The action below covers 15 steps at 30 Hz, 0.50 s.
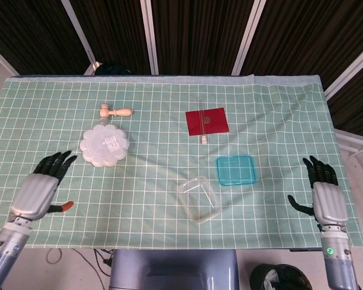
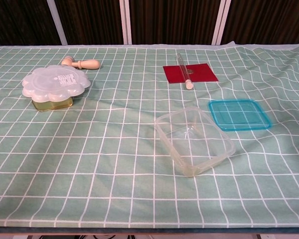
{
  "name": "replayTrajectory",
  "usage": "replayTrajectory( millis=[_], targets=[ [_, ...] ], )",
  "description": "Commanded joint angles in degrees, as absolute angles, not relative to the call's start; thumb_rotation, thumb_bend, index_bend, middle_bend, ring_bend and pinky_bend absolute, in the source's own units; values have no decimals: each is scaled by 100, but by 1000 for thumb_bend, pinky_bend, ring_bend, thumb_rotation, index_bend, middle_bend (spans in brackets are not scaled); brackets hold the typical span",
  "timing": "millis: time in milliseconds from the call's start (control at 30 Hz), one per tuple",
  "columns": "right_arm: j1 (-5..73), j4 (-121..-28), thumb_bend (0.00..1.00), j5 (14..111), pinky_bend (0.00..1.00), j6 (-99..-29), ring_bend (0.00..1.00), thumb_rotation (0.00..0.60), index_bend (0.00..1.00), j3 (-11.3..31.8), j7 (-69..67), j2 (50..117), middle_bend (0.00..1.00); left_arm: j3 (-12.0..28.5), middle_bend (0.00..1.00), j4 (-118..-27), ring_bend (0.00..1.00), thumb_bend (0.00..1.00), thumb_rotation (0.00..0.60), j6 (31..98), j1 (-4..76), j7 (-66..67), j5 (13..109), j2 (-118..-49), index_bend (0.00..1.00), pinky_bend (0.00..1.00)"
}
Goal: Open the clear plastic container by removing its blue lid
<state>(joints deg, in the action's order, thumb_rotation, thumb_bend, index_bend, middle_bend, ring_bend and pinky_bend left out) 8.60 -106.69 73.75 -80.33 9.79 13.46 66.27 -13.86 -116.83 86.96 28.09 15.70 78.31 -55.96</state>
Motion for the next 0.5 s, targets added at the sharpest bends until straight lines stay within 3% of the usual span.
replayTrajectory(
  millis=[33,267,500],
  targets=[
    [553,-10775,347,7802,0,-8308,0,600,0,693,1034,6230,0,-1699,0,-11135,0,0,600,9406,2058,1090,8314,-5647,0,78],
    [126,-10475,347,8359,0,-8795,0,600,0,360,570,5832,0,-1664,0,-9973,0,0,600,10386,1115,241,8565,-5879,0,76],
    [-34,-10330,348,8273,0,-8993,0,600,0,411,159,5697,0,-1318,0,-9060,0,0,600,10599,625,-343,8528,-6168,0,75]
  ],
)
